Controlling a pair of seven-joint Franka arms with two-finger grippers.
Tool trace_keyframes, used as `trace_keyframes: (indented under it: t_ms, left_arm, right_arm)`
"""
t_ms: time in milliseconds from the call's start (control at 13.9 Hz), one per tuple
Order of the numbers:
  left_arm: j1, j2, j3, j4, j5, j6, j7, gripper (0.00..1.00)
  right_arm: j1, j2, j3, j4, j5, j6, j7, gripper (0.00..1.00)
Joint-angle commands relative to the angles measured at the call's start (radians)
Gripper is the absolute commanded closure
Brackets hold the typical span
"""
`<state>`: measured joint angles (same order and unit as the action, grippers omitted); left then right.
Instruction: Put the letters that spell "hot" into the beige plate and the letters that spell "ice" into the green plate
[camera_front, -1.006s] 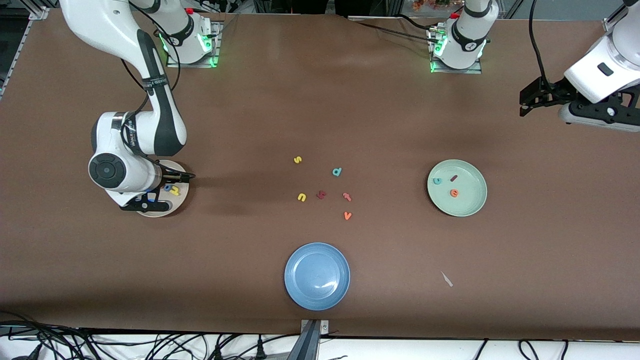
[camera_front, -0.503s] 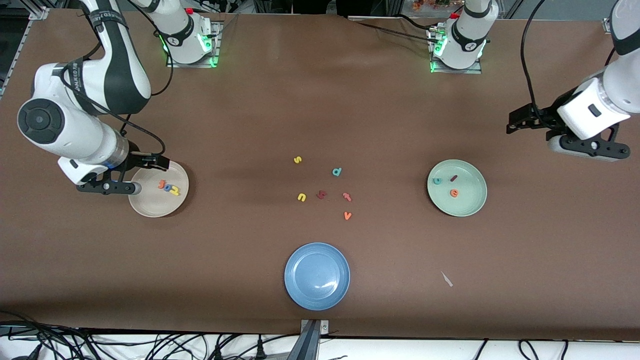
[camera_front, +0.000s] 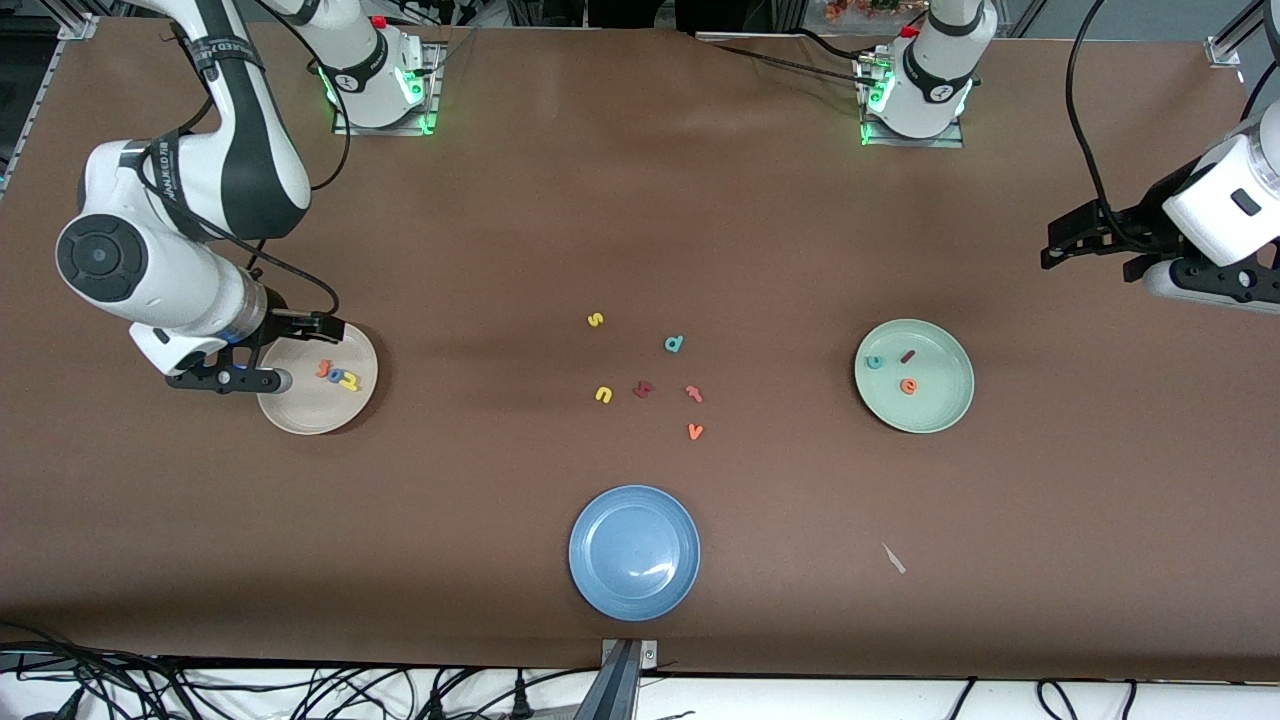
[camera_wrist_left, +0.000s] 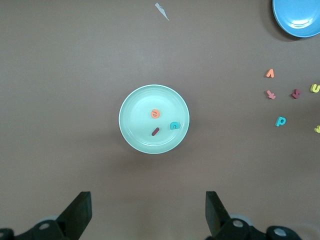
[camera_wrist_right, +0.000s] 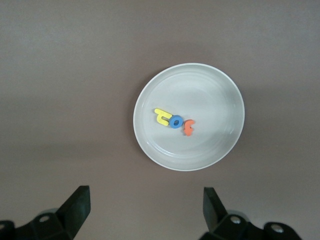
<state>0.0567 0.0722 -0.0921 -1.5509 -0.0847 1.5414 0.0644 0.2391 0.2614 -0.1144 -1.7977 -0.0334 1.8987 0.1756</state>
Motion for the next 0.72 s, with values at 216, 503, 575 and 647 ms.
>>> trace_keyframes:
  t_ms: [216,503,575,647]
  left_arm:
    - [0.002,-0.005,0.002,0.011,-0.02,-0.012,-0.001,0.0]
    - [0.003,-0.005,0.005,0.012,-0.02,-0.009,-0.003,0.0]
    - [0.003,-0.005,0.005,0.014,-0.02,-0.009,-0.003,0.0]
    - [0.003,-0.005,0.005,0.02,-0.02,-0.009,-0.003,0.0]
  right_arm:
    - [-0.03,-0.021,0.013,0.064,-0.014,-0.111,-0.017,0.0]
    - [-0.06,-0.034,0.013,0.141,-0.011,-0.232,-0.067,0.0]
    - [-0.069,-0.05,0.015,0.156,-0.01,-0.26,-0.068,0.0]
    - [-0.072,-0.063,0.015,0.164,-0.008,-0.288,-0.068,0.0]
